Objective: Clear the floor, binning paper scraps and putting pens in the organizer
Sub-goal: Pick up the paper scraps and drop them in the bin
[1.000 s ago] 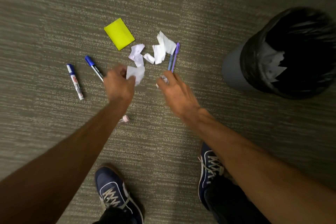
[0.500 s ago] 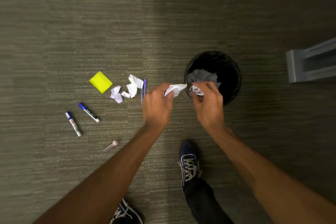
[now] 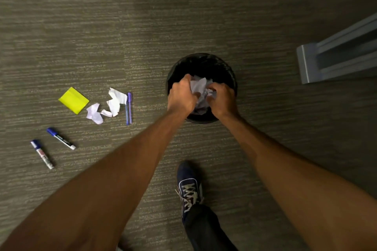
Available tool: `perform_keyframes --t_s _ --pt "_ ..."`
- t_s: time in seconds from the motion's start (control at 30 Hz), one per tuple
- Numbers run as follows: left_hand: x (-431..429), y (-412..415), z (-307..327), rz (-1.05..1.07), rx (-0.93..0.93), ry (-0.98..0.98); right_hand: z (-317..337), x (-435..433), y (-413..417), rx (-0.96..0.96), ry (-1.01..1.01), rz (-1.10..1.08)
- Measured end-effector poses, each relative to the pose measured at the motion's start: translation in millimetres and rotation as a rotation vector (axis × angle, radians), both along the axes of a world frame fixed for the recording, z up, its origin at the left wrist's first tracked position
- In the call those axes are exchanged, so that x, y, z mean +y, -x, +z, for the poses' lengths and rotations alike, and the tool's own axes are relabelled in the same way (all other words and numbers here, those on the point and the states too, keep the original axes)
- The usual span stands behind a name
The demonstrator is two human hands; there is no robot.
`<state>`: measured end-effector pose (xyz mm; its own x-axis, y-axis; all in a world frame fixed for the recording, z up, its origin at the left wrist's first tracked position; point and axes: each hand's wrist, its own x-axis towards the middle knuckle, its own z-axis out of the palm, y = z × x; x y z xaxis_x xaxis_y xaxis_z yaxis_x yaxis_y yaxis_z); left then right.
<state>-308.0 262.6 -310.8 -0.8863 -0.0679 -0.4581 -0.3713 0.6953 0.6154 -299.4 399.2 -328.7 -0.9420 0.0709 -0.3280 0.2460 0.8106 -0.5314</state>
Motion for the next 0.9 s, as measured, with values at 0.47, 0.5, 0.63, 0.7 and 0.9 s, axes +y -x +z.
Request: perform_keyframes --t_s 0.47,0.5,0.63,0.7,0.9 --pt "-55.5 -33.7 46.3 0.699 -0.279 -0.939 47.7 -9.7 -20.8 0.058 0.061 0.108" --pt "-63.0 -41.2 54.5 0.741 -0.238 -0.890 57.2 -14.9 -24.9 0.082 0.068 0.143" --pt "-98.8 -80.0 76.0 0.752 0.002 -0.447 92.6 -39.9 -41.5 0.153 0.067 0.311" --pt "-120.3 -102.2 82.5 0.628 0.029 -0.202 105.7 -56.5 -51.2 0.172 0.052 0.395" --pt "-184.3 -150.9 78.5 0.313 0.066 0.180 105.9 -121.2 -66.8 0.098 0.054 0.593"
